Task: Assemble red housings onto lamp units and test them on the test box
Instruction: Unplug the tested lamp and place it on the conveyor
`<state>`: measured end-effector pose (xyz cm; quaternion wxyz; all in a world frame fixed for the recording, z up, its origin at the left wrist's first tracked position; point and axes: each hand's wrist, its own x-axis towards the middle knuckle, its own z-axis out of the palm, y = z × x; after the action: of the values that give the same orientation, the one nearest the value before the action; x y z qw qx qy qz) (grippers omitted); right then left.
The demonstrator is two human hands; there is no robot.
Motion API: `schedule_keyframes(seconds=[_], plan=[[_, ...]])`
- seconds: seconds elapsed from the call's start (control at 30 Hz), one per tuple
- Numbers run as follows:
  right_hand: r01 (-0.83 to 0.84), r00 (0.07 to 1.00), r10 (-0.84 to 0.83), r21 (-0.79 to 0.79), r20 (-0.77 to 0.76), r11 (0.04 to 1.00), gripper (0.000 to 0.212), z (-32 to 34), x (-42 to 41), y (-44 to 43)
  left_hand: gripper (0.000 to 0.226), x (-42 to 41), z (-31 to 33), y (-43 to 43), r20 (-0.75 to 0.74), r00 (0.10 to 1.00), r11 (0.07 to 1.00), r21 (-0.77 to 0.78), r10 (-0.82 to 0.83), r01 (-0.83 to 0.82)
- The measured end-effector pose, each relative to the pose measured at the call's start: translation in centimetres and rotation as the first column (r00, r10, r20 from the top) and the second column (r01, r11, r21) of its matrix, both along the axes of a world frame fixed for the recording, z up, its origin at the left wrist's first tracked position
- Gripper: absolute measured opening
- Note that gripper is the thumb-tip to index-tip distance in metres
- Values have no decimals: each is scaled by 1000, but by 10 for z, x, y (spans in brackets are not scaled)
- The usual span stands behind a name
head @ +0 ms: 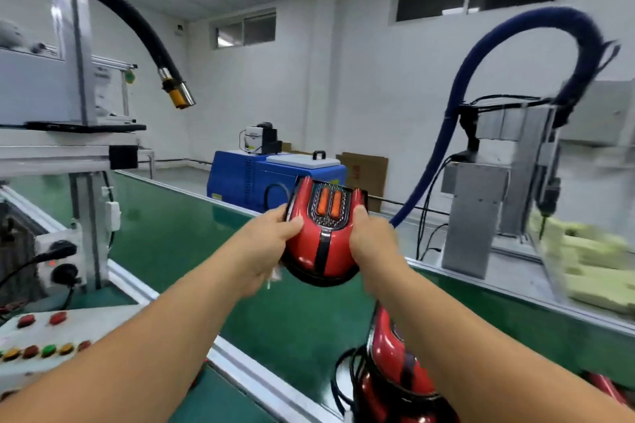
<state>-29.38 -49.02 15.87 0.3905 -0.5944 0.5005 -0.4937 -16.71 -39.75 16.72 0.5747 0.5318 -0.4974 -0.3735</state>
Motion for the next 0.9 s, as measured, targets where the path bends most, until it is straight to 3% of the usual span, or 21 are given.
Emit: schedule_keyframes(seconds=[0.17,0.3,0.43,0.53,0.63,0.73,0.9], plan=[[219,974,-196,-252,115,943,40,62,-146,39,25,-122,46,-8,7,967,932,-264,-255,248],[324,904,-417,-493,-90,808,35,100,-277,90,28,-240,68,-8,70,889,808,-391,-452,442],[539,828,-556,-381,76,751,32,100,-360,116,38,-332,66,0,102,814,760,-309,-571,572],[549,836,-525,-257,162,795,31,75,-386,111,39,-360,52,-3,161,789,766,-189,-593,614],[576,815,-546,-172,193,799,44,52,-401,103,36,-373,40,-11,202,777,775,-108,-597,623],[590,808,-564,-236,173,772,51,50,-425,105,20,-396,34,-13,136,751,731,-170,-646,661],[596,789,-611,-325,65,735,44,42,-487,127,42,-463,11,2,73,740,709,-235,-669,665]])
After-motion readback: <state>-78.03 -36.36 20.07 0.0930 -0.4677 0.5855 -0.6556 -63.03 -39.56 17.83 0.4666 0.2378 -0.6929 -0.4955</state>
